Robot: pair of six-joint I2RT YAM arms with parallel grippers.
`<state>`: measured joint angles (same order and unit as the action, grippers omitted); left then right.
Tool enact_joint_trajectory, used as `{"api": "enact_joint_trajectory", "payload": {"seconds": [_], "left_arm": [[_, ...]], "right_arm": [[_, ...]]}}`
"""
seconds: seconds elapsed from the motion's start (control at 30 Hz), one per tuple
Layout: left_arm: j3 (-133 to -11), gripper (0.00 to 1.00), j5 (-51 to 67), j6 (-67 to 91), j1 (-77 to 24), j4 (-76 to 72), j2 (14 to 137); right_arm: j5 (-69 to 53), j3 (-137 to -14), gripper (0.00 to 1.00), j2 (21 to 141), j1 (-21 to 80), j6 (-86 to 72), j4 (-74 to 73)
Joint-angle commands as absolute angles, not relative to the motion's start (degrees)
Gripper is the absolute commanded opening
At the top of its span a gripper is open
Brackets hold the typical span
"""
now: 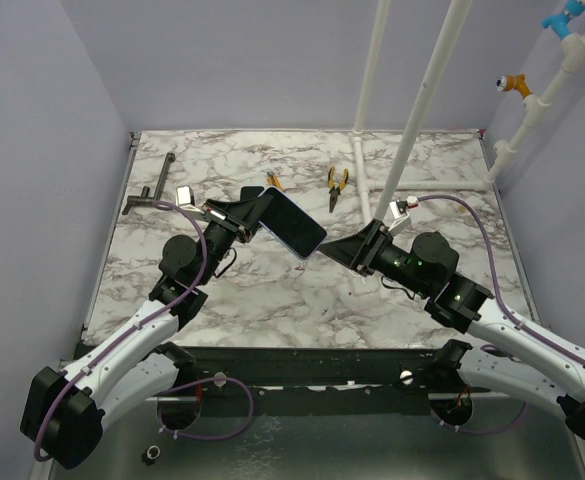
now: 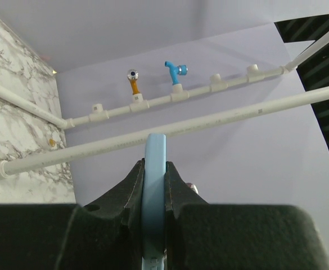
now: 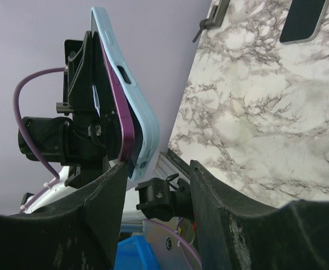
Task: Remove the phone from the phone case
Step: Remove the phone case from the phone.
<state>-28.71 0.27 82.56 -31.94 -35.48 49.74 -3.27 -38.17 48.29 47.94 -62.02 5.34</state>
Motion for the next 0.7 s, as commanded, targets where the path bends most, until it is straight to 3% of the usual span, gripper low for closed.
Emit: {"api": "enact_joint_trajectory", "payload": {"seconds": [0.0,0.17,0.67], "left_arm": [[-31.3,0.00,5.4,86.2,-33.3,-39.5,49.3],[-30.6,0.00,4.1,85.5,-33.4,-39.6,48.2],[-30.4,0.00,3.6,84.9,-33.4,-39.6,47.4]], "right_arm": [[-4.4,-37.9,0.50,50.4,48.3,-64.0,10.7],[-2.1,-37.5,0.49,49.5,48.3,-65.3,7.9],[2.1,-36.5,0.59,46.5,48.3,-66.3,4.2]]}}
